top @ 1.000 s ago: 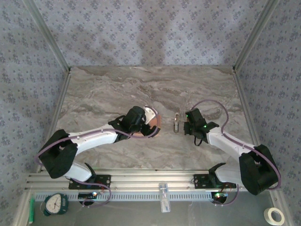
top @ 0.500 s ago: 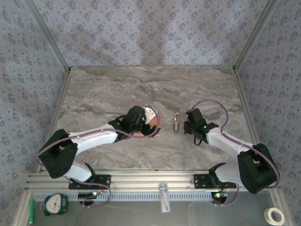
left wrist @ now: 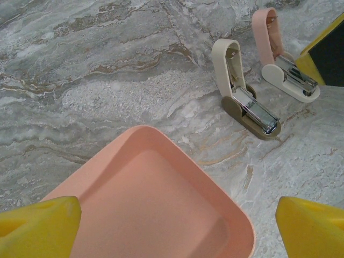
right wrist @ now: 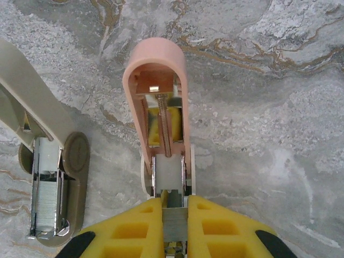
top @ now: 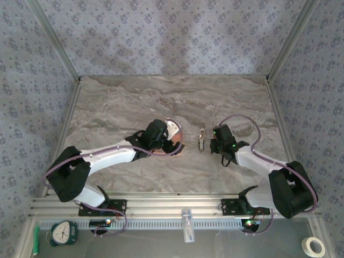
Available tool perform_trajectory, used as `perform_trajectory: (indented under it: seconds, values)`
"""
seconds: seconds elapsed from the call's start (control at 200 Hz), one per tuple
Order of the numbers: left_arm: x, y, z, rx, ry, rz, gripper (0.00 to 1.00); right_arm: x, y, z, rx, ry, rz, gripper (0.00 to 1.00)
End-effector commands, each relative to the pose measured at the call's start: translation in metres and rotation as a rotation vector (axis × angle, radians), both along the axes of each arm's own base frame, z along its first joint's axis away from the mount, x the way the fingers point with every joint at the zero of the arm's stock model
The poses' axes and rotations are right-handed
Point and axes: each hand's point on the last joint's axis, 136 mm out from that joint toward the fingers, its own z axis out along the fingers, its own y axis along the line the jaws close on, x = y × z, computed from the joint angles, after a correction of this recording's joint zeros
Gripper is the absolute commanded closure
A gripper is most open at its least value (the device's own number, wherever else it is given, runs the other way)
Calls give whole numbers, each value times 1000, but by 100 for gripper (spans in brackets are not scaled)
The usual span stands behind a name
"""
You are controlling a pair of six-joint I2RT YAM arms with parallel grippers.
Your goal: Load the staples into the stapler
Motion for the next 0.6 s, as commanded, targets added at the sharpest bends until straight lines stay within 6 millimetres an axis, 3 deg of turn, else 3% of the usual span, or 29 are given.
perform_trajectory:
  seconds: [0.0,0.595]
  values:
    - [5,-6,12,-27,-5,3,7,0,0,-4,-1,-1,14,84]
    - [5,-6,12,-25,-7,1,7,-5,5,2,20,-10,16,84]
